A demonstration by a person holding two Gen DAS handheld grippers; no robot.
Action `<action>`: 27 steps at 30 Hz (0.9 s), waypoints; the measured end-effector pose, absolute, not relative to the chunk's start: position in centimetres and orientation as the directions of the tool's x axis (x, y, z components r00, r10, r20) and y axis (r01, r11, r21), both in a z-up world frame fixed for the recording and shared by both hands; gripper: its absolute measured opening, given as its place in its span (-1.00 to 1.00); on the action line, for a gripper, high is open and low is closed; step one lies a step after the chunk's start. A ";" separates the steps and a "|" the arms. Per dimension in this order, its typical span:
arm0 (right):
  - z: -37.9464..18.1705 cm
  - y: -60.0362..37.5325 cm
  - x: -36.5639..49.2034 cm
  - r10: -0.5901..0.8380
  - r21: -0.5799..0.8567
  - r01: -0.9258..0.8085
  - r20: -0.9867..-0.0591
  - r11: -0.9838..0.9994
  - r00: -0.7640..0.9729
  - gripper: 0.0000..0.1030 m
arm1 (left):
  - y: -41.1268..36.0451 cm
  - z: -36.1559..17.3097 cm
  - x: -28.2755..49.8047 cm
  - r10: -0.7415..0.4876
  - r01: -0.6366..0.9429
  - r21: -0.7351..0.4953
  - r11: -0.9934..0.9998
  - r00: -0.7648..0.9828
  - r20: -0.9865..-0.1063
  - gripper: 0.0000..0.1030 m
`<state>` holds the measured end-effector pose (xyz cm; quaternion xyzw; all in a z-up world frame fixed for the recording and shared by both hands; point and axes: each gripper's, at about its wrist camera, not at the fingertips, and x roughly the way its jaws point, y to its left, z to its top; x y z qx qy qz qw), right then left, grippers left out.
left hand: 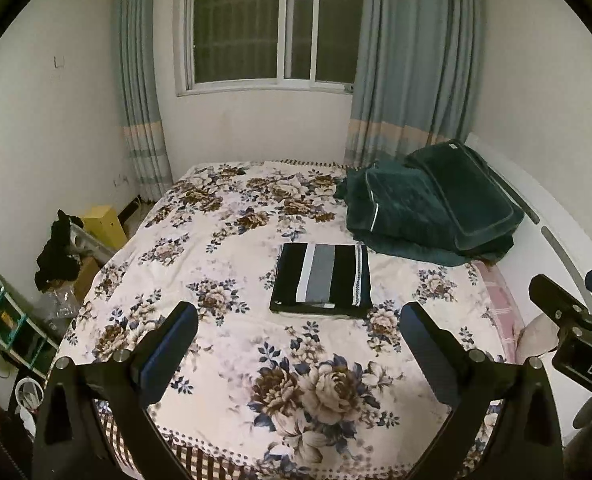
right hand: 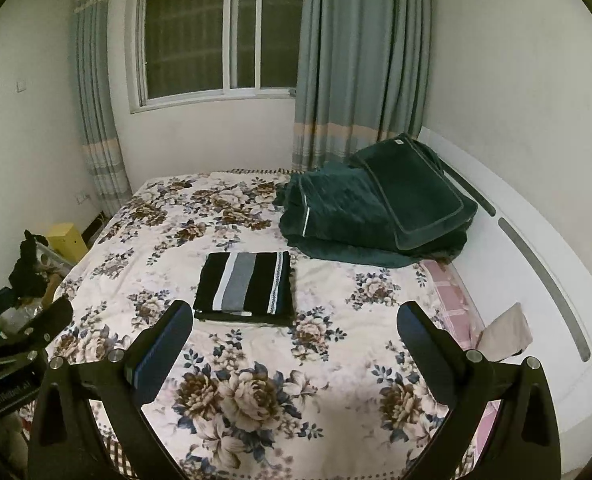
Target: Fold small clothes
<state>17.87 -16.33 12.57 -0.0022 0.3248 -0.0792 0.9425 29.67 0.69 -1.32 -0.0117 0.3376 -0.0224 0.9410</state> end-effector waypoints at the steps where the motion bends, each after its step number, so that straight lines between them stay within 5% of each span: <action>1: 12.7 -16.3 17.9 -0.149 -0.058 0.144 -0.609 0.988 0.779 1.00 | 0.6 -1.3 29.6 -0.048 0.034 -0.034 0.999 0.770 -0.636 1.00; 27: 12.4 -15.6 18.0 -0.117 -0.043 0.115 -0.619 0.992 0.777 1.00 | 1.2 0.9 29.3 -0.032 0.022 -0.025 0.999 0.797 -0.603 1.00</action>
